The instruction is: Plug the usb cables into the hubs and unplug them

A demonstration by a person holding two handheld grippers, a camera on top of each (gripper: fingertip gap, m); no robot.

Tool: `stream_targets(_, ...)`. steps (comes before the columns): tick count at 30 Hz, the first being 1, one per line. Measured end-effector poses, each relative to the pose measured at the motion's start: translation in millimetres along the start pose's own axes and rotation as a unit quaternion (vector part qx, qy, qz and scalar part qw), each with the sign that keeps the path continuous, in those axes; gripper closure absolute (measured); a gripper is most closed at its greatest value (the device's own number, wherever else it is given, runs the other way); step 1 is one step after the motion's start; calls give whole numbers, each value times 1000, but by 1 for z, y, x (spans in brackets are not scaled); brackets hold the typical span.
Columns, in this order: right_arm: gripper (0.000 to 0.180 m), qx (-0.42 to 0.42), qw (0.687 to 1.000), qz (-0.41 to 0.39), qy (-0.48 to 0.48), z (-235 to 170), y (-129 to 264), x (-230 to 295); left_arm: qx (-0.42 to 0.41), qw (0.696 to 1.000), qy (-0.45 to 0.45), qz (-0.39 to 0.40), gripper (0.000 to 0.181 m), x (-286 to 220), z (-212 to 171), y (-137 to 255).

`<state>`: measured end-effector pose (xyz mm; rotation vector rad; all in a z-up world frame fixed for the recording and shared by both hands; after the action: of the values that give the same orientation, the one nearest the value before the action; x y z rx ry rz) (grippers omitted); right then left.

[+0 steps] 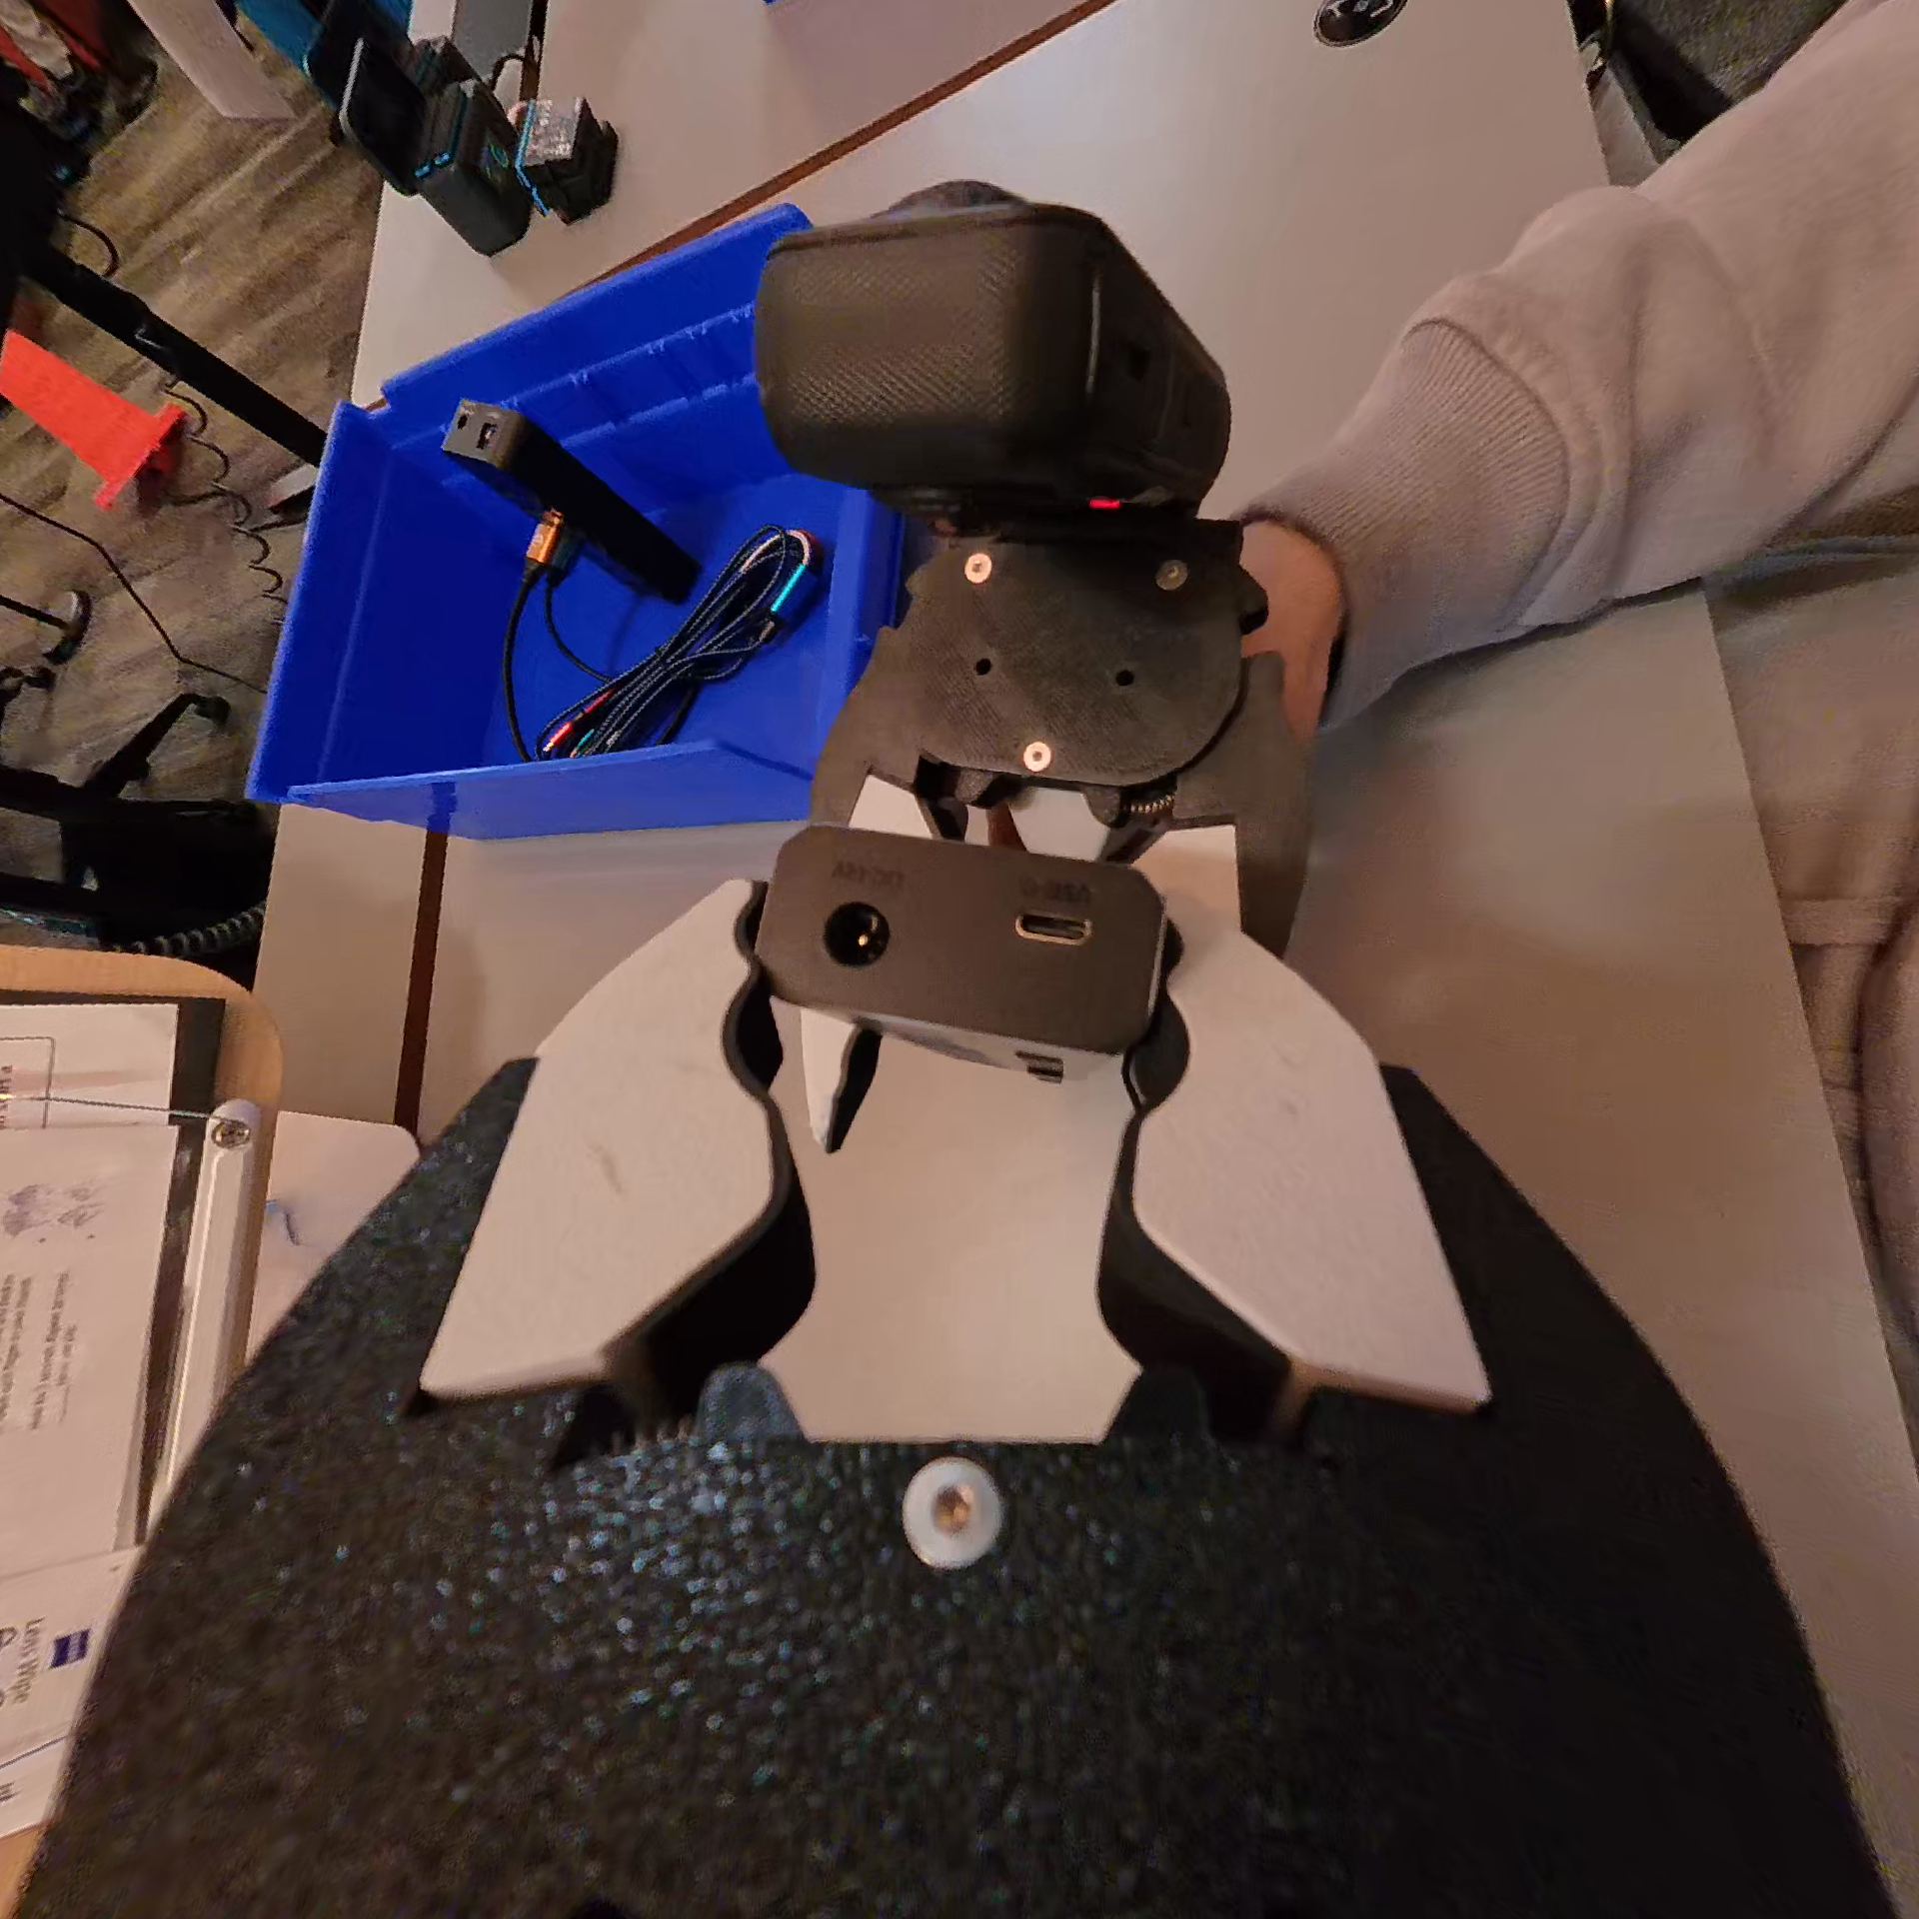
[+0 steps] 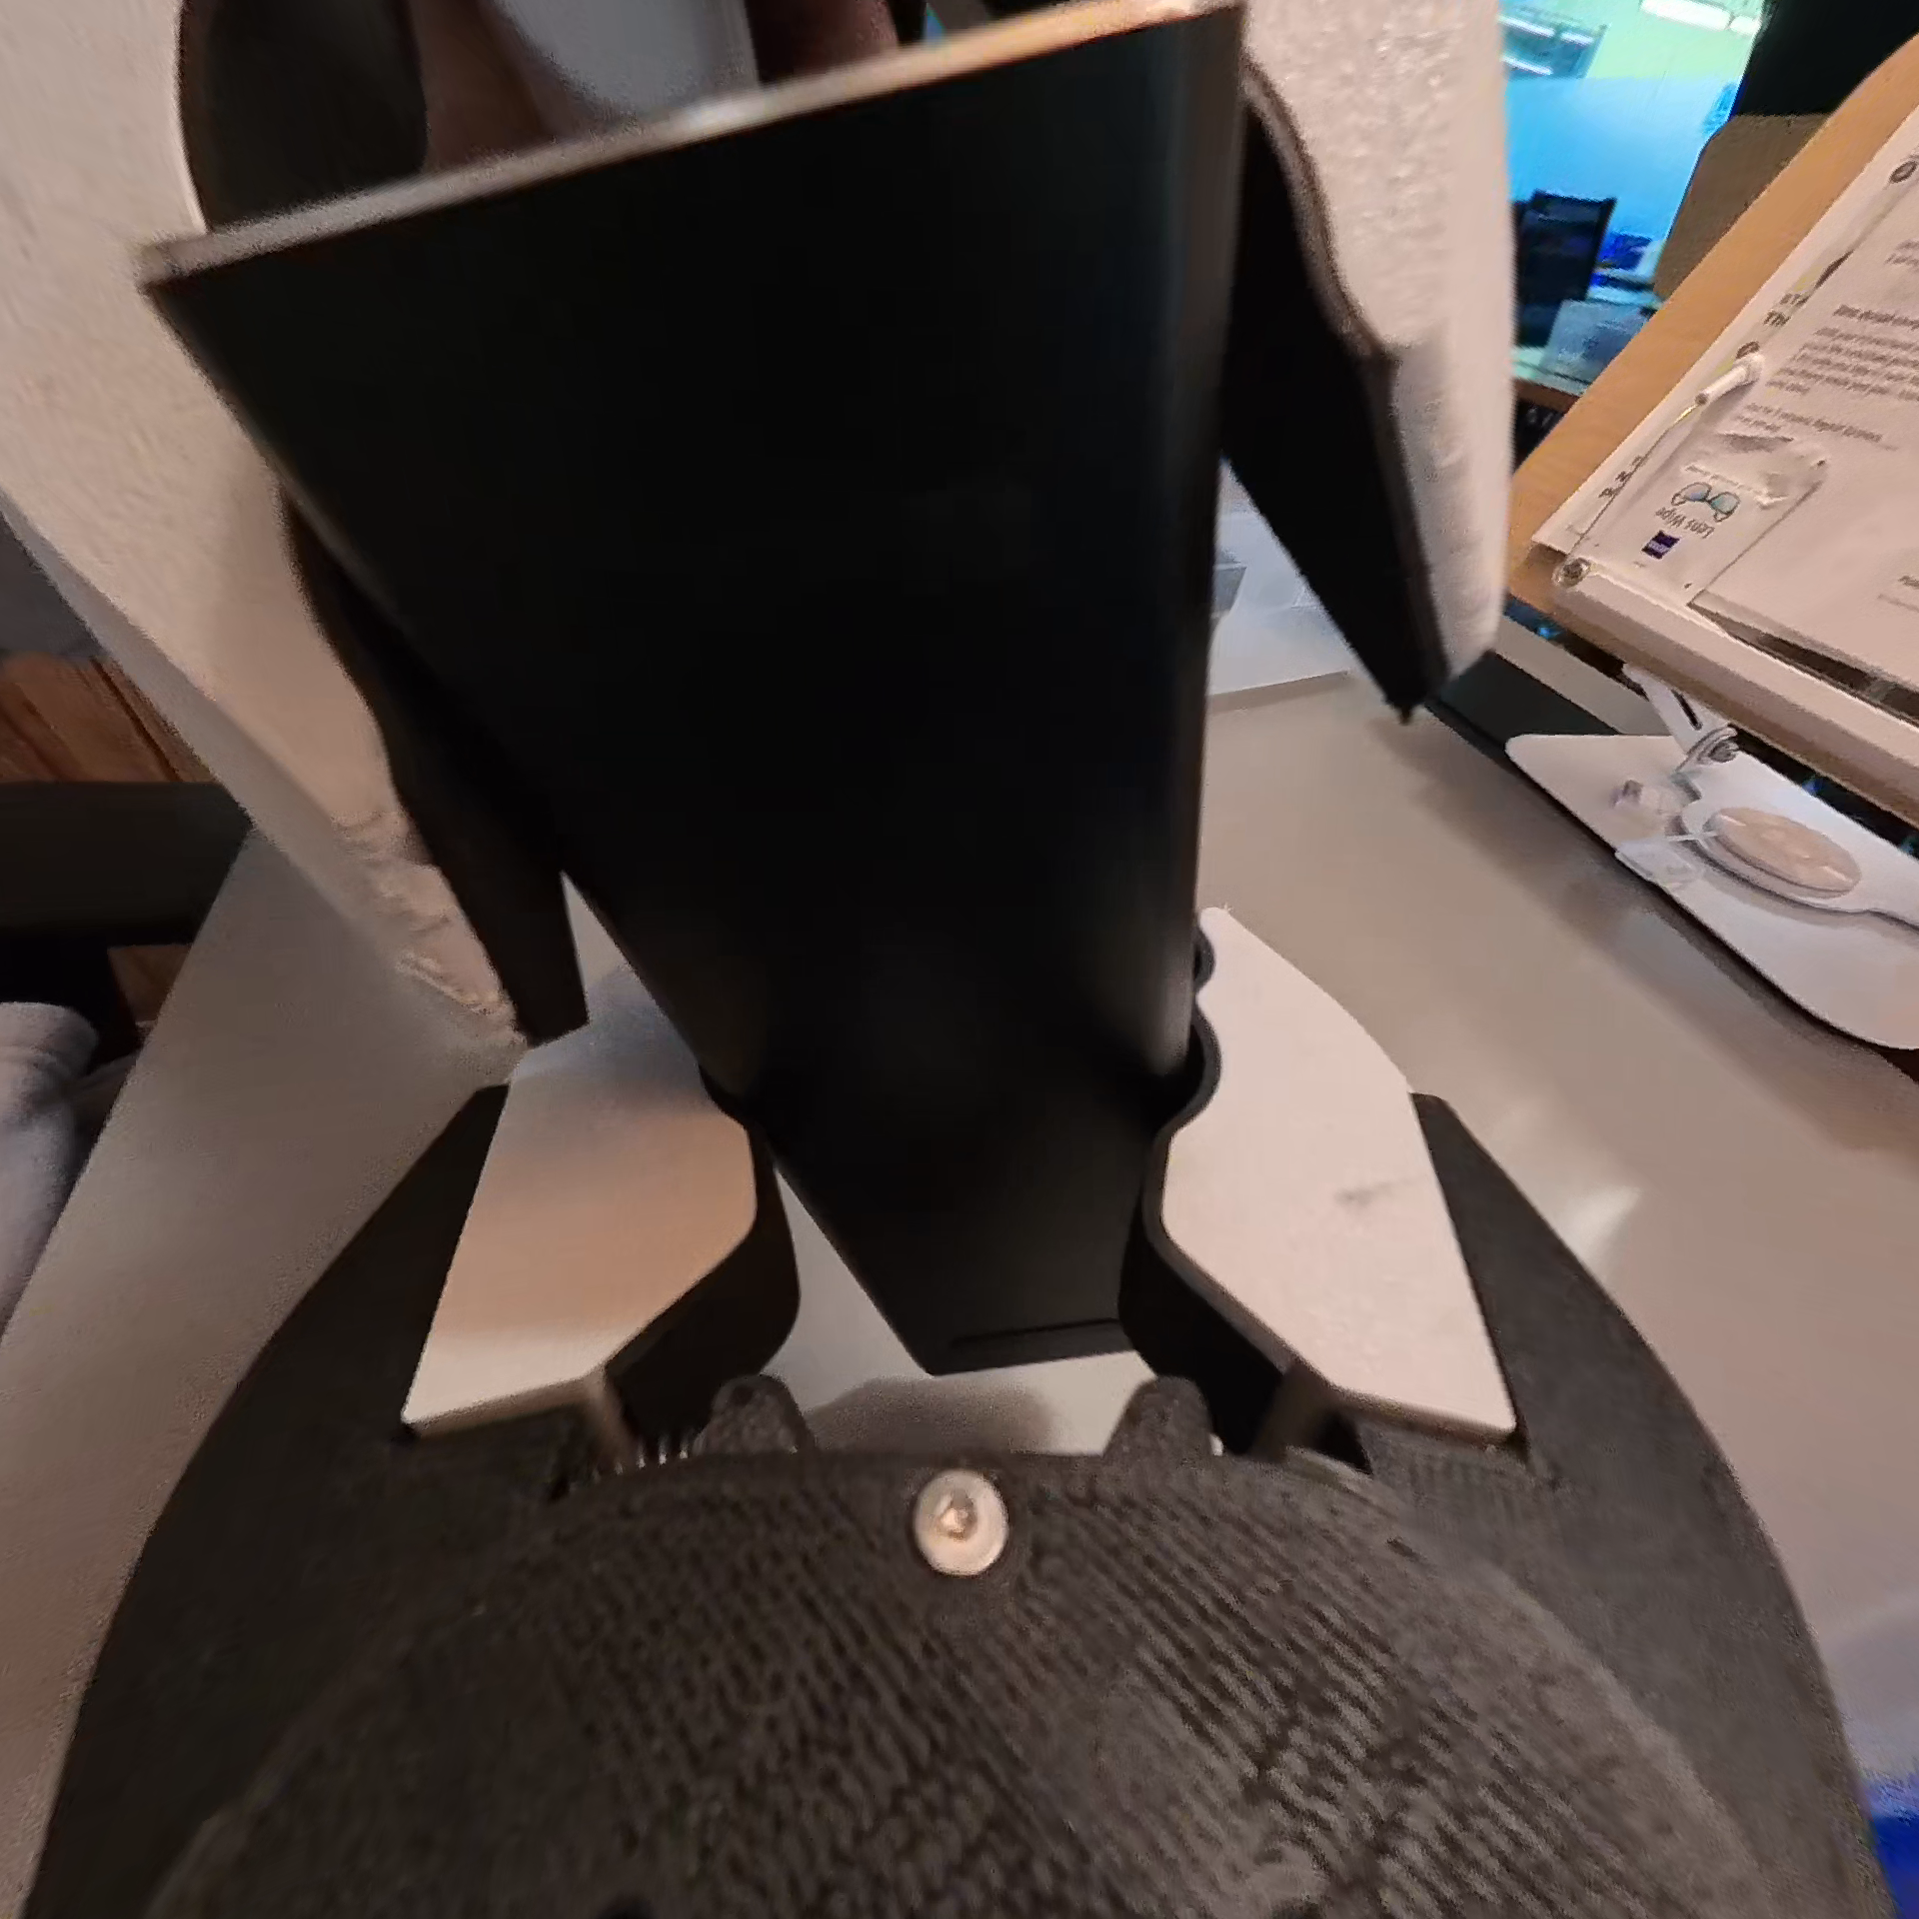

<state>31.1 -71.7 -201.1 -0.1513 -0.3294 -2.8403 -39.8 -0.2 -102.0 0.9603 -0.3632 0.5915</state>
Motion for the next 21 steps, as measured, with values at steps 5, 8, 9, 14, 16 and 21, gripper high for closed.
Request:
stream_targets(5, 103, -12, 1000, 6, 0, 2, 3, 2, -22, 1000, 22, 1, 112, 0, -2, 3)
stream_targets(8, 104, -27, 1000, 2, -6, 6, 7, 3, -40, 998, 39, 22, 113, 1, -1, 8)
stream_targets(9, 104, -31, 999, 4, -7, 7, 9, 2, -48, 997, 46, 35, 114, 0, -1, 9)
stream_targets(14, 104, -84, 994, 14, -64, 10, 21, -7, -103, 986, 91, 97, 113, -4, -6, 30)
stream_targets(16, 104, -104, 991, 2, -85, 8, 24, -13, -122, 977, 116, 129, 114, -2, -17, 52)
stream_targets(21, 104, -107, 988, -12, -110, 4, 25, -20, 27, 950, 184, 252, 127, 18, -95, 129)
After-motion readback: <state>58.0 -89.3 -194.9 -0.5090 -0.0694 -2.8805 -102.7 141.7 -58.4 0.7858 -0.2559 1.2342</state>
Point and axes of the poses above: each gripper's, where its closed fingertips meet, y back along the fingers, z out of its top, x = y × z across the jaws, the point moved 10 cm from there along y, back along the fingers, and after that the axes turned 14 degrees about -y, right-handed, at the moved point
